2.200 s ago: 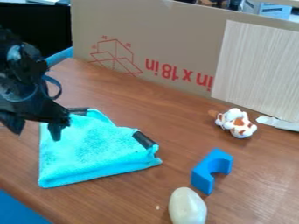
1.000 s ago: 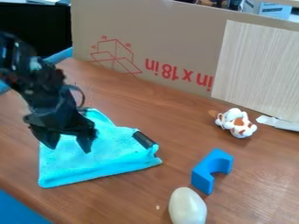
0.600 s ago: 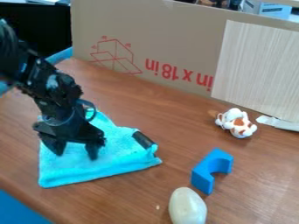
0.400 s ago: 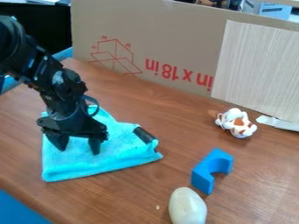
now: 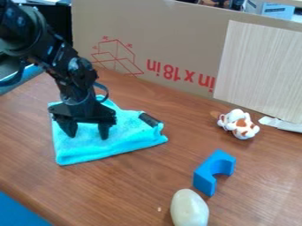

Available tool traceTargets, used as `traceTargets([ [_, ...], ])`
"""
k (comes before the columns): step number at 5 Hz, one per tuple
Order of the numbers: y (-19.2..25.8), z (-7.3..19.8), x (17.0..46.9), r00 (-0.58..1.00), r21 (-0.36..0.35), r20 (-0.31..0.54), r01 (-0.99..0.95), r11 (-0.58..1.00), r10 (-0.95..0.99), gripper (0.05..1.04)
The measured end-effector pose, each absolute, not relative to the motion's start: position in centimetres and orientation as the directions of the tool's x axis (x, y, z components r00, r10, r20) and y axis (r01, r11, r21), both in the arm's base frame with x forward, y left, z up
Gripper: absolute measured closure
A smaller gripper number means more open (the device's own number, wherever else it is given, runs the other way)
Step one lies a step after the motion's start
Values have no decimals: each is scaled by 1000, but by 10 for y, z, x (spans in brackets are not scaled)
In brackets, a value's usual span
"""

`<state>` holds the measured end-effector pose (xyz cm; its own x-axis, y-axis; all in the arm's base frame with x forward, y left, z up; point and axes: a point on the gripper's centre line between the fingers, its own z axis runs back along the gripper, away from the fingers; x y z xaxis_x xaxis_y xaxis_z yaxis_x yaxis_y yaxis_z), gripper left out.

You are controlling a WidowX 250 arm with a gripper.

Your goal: Move the cloth from bottom to the top of the table

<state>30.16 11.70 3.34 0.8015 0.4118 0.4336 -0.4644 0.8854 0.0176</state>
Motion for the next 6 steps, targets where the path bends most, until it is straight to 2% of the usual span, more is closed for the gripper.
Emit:
traceTargets([
  [4,153,37,374,723,-10,440,-589,808,533,82],
  [5,155,37,372,728,-7,436,-584,811,529,83],
  [6,147,30,356,748,-2,428,-560,828,507,84],
])
